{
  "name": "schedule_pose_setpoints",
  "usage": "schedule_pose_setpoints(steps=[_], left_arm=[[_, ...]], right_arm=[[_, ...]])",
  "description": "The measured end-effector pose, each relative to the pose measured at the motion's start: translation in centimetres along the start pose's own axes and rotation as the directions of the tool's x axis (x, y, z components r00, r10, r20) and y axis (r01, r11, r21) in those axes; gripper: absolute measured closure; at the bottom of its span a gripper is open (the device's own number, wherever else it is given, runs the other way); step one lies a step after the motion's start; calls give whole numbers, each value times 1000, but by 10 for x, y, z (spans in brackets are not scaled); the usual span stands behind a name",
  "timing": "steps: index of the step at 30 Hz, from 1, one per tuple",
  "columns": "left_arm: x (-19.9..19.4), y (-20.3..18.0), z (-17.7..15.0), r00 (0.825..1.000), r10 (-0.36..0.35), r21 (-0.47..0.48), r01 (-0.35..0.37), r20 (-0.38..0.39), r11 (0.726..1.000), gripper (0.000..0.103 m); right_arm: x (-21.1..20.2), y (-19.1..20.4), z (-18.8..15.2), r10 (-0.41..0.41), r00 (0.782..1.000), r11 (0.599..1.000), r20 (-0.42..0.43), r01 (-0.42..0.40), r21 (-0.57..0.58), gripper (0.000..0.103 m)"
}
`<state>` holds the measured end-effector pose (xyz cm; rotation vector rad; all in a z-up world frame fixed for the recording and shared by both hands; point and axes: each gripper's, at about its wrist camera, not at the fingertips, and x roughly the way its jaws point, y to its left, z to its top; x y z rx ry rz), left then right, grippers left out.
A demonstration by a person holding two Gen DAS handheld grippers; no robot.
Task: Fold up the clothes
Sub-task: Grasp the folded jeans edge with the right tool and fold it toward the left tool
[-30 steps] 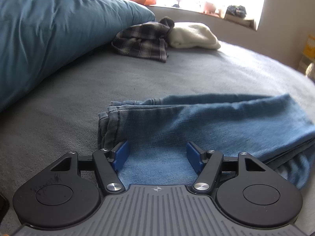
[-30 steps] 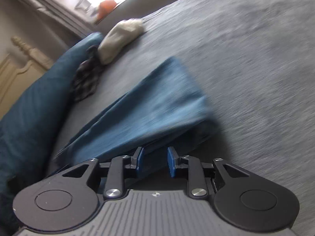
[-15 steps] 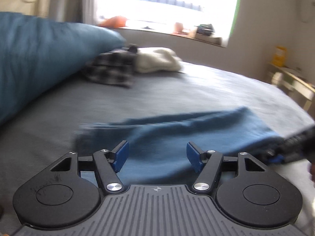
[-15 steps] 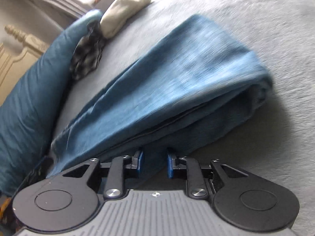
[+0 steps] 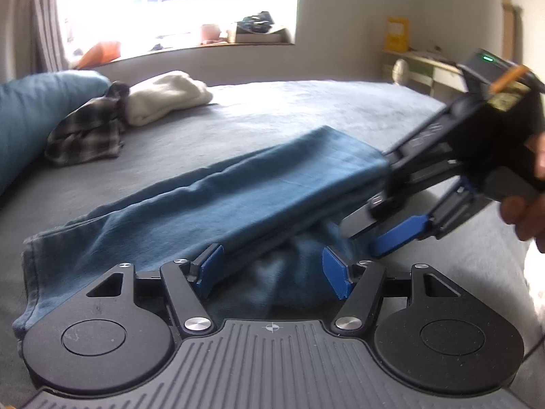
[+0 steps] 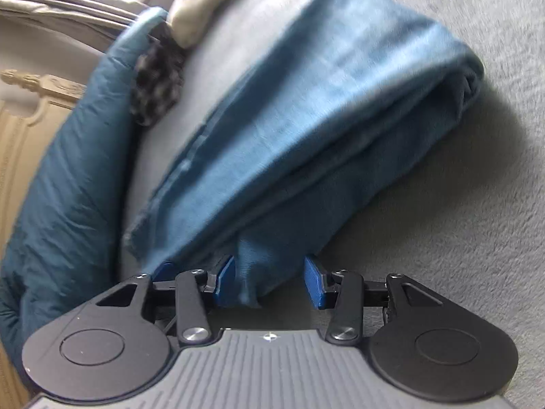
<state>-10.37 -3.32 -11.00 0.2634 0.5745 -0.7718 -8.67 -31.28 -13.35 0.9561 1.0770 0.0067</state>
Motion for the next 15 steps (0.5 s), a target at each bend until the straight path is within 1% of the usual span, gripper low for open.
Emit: schedule_pose_setpoints(steps=[1, 3, 4, 5, 6, 7, 8, 11, 15], left_arm=[[-1, -3, -1, 1000, -2, 30, 2, 2, 1000, 39], [1, -9, -1, 1000, -4, 86, 4, 5, 996, 39], [2, -13, -1, 1000, -5, 110, 5, 5, 994, 39], [2, -15, -1, 1000, -6, 129, 5, 6, 992, 39], [3, -18, -2, 1000, -6, 146, 4, 9, 989, 39], [3, -20, -2, 1000, -6, 159, 5, 10, 987, 39], [4, -21, -2, 1000, -9, 169, 6, 12, 986, 39], [6, -25, -1, 1000, -20, 186, 17, 16, 982, 39], [14, -30, -2, 1000, -30, 220, 29, 1, 975, 41]], right_arm=[[2, -2, -1, -10, 1000, 1000, 0, 10, 12, 56], [1, -6, -2, 17, 1000, 999, 15, -18, 48, 58], [1, -8, -3, 30, 999, 997, 22, -32, 66, 63], [1, -9, -4, 43, 999, 996, 31, -46, 83, 66], [-2, -9, -4, 55, 998, 994, 44, -59, 88, 71], [-4, -8, -3, 65, 997, 994, 53, -69, 86, 77], [-6, -8, -3, 68, 996, 994, 55, -73, 86, 79], [-11, -8, -1, 79, 995, 992, 64, -85, 89, 81], [-11, -18, 4, 154, 984, 976, 94, -166, 141, 92]])
